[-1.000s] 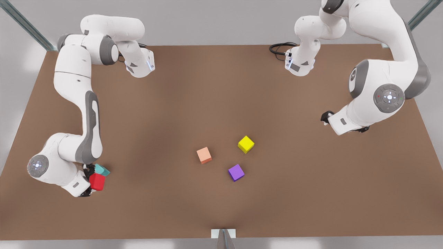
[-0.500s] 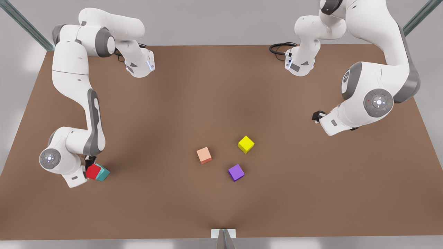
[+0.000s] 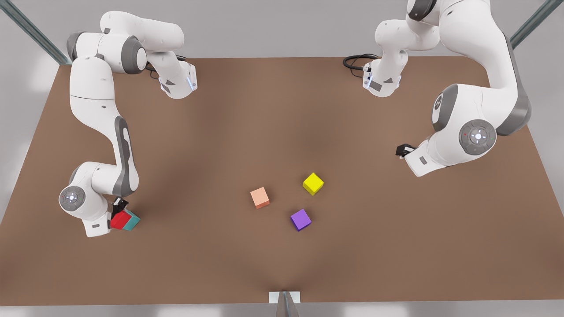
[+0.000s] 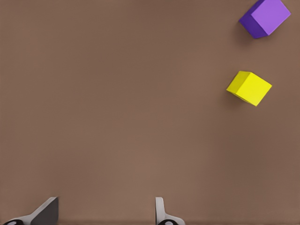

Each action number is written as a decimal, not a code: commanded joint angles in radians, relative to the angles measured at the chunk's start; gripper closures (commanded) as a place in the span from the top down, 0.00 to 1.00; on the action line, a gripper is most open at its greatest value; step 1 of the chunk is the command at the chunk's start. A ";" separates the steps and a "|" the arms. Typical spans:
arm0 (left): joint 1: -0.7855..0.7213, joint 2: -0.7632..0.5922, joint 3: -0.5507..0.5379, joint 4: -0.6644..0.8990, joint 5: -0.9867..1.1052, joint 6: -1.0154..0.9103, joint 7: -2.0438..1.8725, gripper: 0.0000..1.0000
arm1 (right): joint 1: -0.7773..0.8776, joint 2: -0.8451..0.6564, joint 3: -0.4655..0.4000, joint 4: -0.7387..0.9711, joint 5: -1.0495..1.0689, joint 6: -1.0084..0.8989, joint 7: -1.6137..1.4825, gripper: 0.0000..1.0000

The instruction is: Pick up red wooden cube and pass to hand red wooden cube and place in blue wooden cube

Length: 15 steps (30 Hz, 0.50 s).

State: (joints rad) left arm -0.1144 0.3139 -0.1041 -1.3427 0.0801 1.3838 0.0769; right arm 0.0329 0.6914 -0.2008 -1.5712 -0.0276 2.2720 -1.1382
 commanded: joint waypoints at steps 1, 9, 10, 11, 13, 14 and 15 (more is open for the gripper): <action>0.001 -0.001 0.000 0.000 0.001 0.000 -0.023 1.00 | 0.001 -0.001 0.000 0.002 0.001 0.018 0.141 1.00; -0.001 -0.003 0.000 -0.001 -0.003 -0.029 -0.023 1.00 | -0.001 -0.015 0.000 0.014 0.001 0.001 0.132 1.00; 0.001 -0.001 0.000 -0.001 -0.002 -0.028 -0.023 1.00 | -0.001 -0.021 0.001 0.017 0.001 -0.006 0.127 1.00; -0.001 -0.001 0.000 -0.003 -0.002 -0.028 -0.023 1.00 | -0.002 -0.024 0.001 0.029 0.000 -0.022 0.126 1.00; -0.001 -0.001 0.000 -0.003 -0.003 -0.028 -0.023 1.00 | -0.001 -0.058 0.001 0.033 0.000 -0.071 0.126 1.00; -0.001 0.001 0.000 -0.003 -0.003 -0.028 -0.023 1.00 | -0.001 -0.058 0.001 0.037 0.000 -0.084 0.126 1.00; -0.001 0.004 0.000 -0.003 -0.003 -0.028 -0.023 1.00 | -0.001 -0.066 0.001 0.039 0.000 -0.097 0.123 1.00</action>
State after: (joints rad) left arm -0.1151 0.3176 -0.1041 -1.3457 0.0767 1.3625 0.0637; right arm 0.0325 0.6319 -0.1987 -1.5350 -0.0283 2.2306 -1.0633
